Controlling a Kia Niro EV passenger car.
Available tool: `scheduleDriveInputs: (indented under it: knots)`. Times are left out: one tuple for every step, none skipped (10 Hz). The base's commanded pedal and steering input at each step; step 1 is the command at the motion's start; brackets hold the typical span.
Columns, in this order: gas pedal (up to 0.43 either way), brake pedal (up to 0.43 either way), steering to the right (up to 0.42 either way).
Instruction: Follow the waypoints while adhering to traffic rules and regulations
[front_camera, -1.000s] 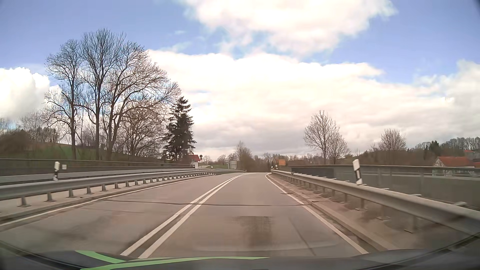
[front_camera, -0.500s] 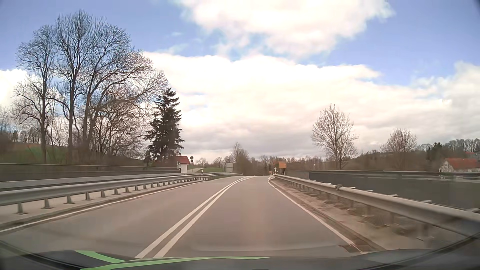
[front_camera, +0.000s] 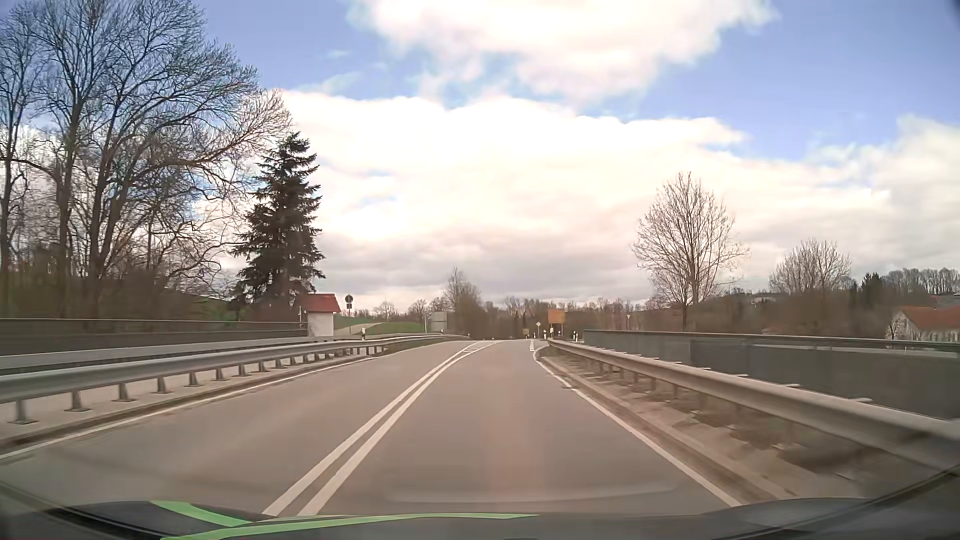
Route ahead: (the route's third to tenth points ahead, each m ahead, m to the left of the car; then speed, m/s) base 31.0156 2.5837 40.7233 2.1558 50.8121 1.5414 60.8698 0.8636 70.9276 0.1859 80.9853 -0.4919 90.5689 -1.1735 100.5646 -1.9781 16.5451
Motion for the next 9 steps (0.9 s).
scheduleDriveInputs:
  knots:
    - [0.157, 0.0, 0.015]
    - [0.157, 0.0, 0.01]
    - [0.157, 0.0, 0.006]
    - [0.157, 0.0, 0.005]
    - [0.157, 0.0, 0.005]
    - [0.157, 0.0, 0.005]
    - [0.157, 0.0, 0.006]
    - [0.157, 0.0, 0.007]
    - [0.157, 0.0, 0.008]
